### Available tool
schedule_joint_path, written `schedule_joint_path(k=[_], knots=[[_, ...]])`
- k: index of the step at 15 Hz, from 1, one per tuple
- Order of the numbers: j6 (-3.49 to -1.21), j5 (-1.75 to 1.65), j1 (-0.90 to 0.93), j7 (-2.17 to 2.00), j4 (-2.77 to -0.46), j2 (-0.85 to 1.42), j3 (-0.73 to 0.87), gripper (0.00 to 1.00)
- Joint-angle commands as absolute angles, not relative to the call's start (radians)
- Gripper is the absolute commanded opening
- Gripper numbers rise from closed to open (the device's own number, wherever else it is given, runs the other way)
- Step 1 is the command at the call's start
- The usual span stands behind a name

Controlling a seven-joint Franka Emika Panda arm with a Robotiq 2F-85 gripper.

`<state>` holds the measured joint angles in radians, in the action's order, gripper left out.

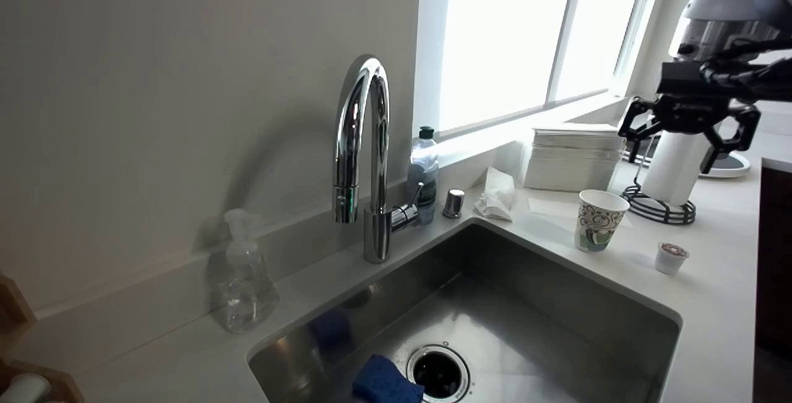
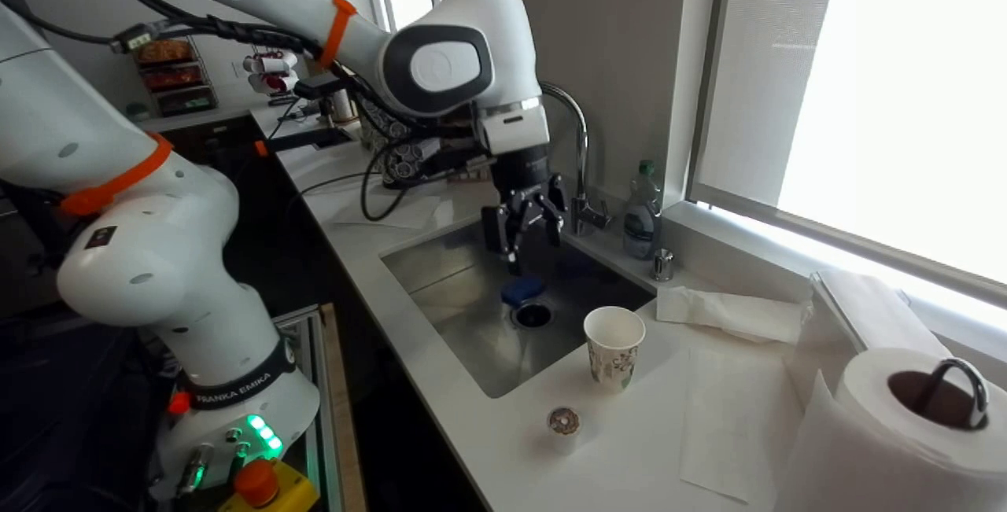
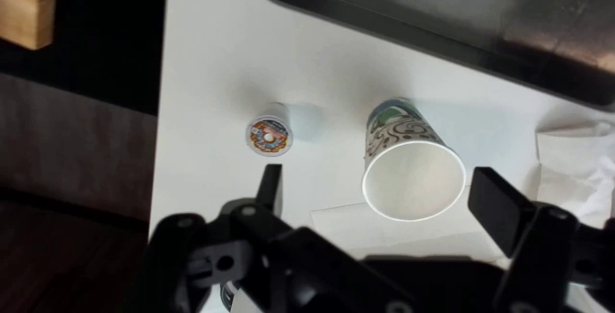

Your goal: Pour the water in the cup into the sink

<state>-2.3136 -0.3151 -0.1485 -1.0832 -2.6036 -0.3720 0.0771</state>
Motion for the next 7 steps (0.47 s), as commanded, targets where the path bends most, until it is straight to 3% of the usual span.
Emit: schedule_joint_path(k=[1,4,7], knots=[[-2.043,-0.278,-0.135,-0.876,-2.618,-0.600,0.026,1.00],[-1.903,-0.296,-0.144,-0.658,-2.560,-0.692,0.033,1.00],[-1.923,-0.275,-0.178,-0.680,-2.556,-0.687,0.003,1.00]])
